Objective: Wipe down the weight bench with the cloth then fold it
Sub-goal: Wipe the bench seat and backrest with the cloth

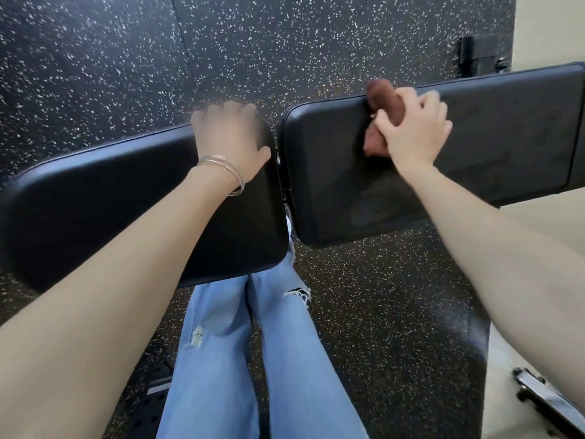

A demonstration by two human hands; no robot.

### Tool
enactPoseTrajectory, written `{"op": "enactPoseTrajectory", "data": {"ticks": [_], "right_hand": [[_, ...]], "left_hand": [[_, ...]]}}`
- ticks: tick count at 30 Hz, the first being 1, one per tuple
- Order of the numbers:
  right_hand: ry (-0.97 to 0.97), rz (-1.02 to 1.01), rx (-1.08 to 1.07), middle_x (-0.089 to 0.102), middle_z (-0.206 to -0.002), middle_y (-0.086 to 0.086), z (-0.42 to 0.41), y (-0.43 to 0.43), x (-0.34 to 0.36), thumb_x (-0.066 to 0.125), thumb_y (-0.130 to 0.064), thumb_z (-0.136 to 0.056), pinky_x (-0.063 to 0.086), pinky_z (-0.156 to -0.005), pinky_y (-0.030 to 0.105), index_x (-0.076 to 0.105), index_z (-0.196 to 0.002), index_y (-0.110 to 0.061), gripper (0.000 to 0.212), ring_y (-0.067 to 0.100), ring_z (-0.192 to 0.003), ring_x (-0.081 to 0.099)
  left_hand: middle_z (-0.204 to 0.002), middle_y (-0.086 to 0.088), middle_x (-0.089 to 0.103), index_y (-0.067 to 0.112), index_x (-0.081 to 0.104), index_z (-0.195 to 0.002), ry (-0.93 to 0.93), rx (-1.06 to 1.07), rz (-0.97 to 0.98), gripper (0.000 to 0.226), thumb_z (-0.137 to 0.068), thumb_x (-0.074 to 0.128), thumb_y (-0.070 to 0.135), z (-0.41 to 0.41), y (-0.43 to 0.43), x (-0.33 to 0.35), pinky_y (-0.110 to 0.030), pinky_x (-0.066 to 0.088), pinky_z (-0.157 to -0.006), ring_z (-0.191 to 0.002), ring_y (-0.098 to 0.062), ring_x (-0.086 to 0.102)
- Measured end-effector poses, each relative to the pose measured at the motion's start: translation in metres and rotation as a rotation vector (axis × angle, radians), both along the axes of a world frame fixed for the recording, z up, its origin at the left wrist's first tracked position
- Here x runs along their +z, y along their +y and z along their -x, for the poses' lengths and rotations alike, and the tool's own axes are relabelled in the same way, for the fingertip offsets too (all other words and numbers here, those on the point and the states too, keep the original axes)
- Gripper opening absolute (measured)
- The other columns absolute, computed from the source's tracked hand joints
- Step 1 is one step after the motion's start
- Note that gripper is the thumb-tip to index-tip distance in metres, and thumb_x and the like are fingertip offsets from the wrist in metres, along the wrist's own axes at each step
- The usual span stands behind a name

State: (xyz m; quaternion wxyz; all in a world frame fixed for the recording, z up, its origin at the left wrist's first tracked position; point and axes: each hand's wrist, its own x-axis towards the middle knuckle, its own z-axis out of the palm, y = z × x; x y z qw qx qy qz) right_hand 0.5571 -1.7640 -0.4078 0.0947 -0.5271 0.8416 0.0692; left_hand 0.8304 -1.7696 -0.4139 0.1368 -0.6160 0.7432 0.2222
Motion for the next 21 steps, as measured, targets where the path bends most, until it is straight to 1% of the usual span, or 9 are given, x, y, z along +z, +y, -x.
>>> {"op": "enactPoseTrajectory", "data": {"ticks": [3,5,7,8,11,16,19,20,21], "right_hand": [[-0.040,0.009,-0.264,0.049,-0.121,0.007,0.002,-0.002,0.001,0.052,-0.050,-0.084,0.036,-0.093,0.042,0.052,-0.118,-0.032,0.039,0.030,-0.113,0.046],[-0.063,0.046,-0.417,0.048,-0.122,0.006,-0.019,-0.007,-0.002,0.051,-0.049,-0.086,0.036,-0.092,0.043,0.050,-0.121,-0.031,0.039,0.031,-0.113,0.046],[-0.075,0.099,-0.502,0.049,-0.120,0.005,-0.044,-0.008,-0.006,0.051,-0.049,-0.087,0.036,-0.091,0.041,0.050,-0.122,-0.032,0.039,0.030,-0.110,0.047],[-0.065,0.112,-0.484,0.049,-0.119,0.004,-0.054,-0.006,-0.007,0.051,-0.048,-0.086,0.036,-0.090,0.040,0.051,-0.121,-0.033,0.039,0.029,-0.108,0.047],[-0.038,0.108,-0.270,0.051,-0.113,0.002,-0.077,0.008,-0.007,0.052,-0.048,-0.084,0.035,-0.086,0.037,0.054,-0.116,-0.034,0.036,0.027,-0.104,0.048],[-0.090,0.084,0.107,0.054,-0.097,0.007,-0.095,0.065,0.000,0.055,-0.044,-0.081,0.040,-0.080,0.041,0.061,-0.106,-0.028,0.030,0.030,-0.093,0.050],[-0.090,0.066,0.477,0.056,-0.087,0.011,-0.074,0.096,0.001,0.061,-0.038,-0.077,0.044,-0.072,0.042,0.065,-0.099,-0.024,0.026,0.032,-0.082,0.054],[-0.080,0.050,0.570,0.057,-0.086,0.012,-0.060,0.104,0.001,0.062,-0.037,-0.076,0.045,-0.070,0.043,0.066,-0.098,-0.024,0.026,0.033,-0.081,0.054],[-0.067,0.045,0.593,0.057,-0.085,0.012,-0.047,0.110,0.000,0.062,-0.037,-0.077,0.045,-0.070,0.043,0.066,-0.099,-0.024,0.026,0.033,-0.080,0.055]], "left_hand": [[-0.141,-0.012,0.038,0.014,0.032,-0.141,0.010,0.003,0.023,0.068,-0.086,0.053,0.047,0.001,0.002,0.000,-0.051,0.018,-0.108,-0.126,-0.035,0.034],[-0.141,-0.013,0.038,0.014,0.032,-0.141,0.005,0.007,0.016,0.068,-0.086,0.054,0.047,0.000,0.001,-0.001,-0.052,0.018,-0.109,-0.126,-0.035,0.034],[-0.141,-0.012,0.037,0.014,0.031,-0.141,-0.002,-0.005,0.001,0.068,-0.086,0.053,0.048,-0.001,-0.001,-0.001,-0.053,0.019,-0.109,-0.126,-0.036,0.034],[-0.141,-0.012,0.037,0.015,0.031,-0.141,-0.001,-0.016,-0.006,0.068,-0.087,0.053,0.049,-0.002,-0.002,-0.002,-0.053,0.020,-0.109,-0.126,-0.036,0.034],[-0.142,-0.011,0.037,0.015,0.030,-0.142,0.006,-0.047,-0.012,0.069,-0.087,0.051,0.051,-0.005,-0.002,-0.002,-0.051,0.022,-0.107,-0.127,-0.035,0.034],[-0.140,-0.012,0.038,0.016,0.030,-0.143,0.018,-0.054,0.008,0.069,-0.087,0.052,0.051,-0.007,-0.002,0.000,-0.049,0.022,-0.106,-0.126,-0.035,0.035],[-0.141,-0.012,0.038,0.018,0.030,-0.143,0.019,-0.068,-0.002,0.069,-0.088,0.052,0.051,-0.008,-0.003,0.001,-0.047,0.022,-0.105,-0.126,-0.034,0.035],[-0.141,-0.012,0.038,0.018,0.030,-0.143,0.015,-0.070,-0.007,0.068,-0.088,0.052,0.051,-0.008,-0.003,0.001,-0.047,0.022,-0.105,-0.127,-0.034,0.035],[-0.141,-0.012,0.037,0.018,0.030,-0.143,0.011,-0.070,-0.012,0.068,-0.088,0.052,0.051,-0.008,-0.003,0.001,-0.047,0.023,-0.105,-0.127,-0.034,0.035]]}}
